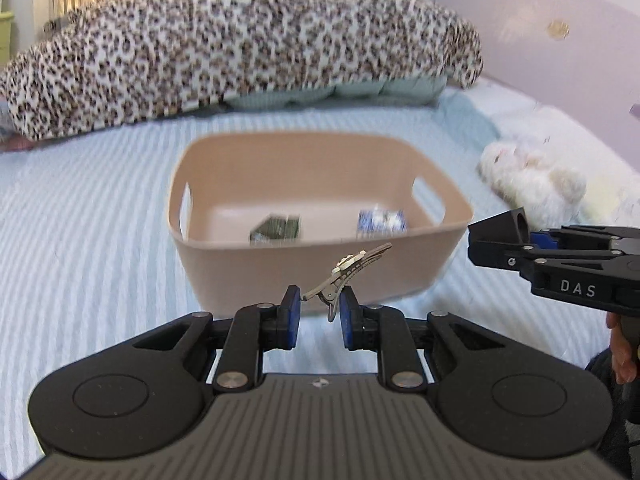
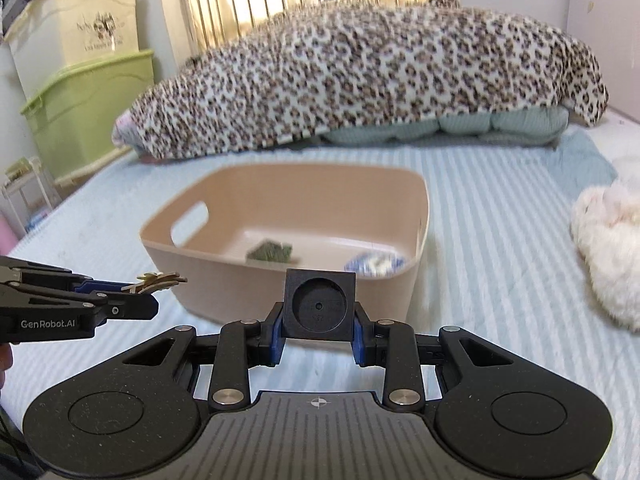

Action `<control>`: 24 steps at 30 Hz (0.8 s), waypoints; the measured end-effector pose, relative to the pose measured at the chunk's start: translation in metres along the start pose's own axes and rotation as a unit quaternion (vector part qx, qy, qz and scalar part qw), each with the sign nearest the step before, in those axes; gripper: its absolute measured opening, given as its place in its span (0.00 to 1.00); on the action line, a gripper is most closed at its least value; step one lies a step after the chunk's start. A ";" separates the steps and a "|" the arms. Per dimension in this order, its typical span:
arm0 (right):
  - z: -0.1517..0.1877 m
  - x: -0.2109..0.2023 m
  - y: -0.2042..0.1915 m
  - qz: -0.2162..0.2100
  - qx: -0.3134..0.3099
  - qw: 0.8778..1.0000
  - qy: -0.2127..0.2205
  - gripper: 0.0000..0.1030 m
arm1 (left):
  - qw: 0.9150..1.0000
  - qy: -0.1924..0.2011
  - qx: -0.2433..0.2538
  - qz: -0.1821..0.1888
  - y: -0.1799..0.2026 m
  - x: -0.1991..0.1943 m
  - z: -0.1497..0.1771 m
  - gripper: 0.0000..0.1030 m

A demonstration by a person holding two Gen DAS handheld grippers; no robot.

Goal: Organize objects
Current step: 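Lift both items over the basket and open both tools to release them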

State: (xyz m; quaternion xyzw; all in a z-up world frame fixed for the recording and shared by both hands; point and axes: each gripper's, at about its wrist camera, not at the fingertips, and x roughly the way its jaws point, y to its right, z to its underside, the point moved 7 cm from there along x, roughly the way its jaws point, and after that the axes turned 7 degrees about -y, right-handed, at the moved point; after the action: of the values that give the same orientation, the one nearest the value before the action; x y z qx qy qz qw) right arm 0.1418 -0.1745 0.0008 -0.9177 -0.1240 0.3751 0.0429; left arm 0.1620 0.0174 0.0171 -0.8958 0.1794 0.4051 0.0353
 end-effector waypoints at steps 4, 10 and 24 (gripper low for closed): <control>-0.017 -0.013 -0.005 -0.003 -0.005 1.000 0.027 0.29 | 0.999 0.032 -0.010 -0.003 0.000 -0.013 -0.017 0.21; -0.045 -0.015 -0.008 -0.002 -0.012 0.999 0.050 0.29 | 0.997 0.064 -0.043 0.001 -0.003 -0.016 -0.048 0.21; -0.089 0.038 -0.003 0.039 -0.041 0.998 0.031 0.29 | 0.994 0.006 -0.094 -0.057 -0.023 0.083 -0.076 0.21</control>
State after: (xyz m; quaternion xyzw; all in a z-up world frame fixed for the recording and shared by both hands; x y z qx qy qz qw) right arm 0.2295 -0.1607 0.0389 -0.9340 -0.1018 0.3424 -0.0054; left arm 0.2744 -0.0016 0.0042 -0.9062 0.0892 0.4124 -0.0269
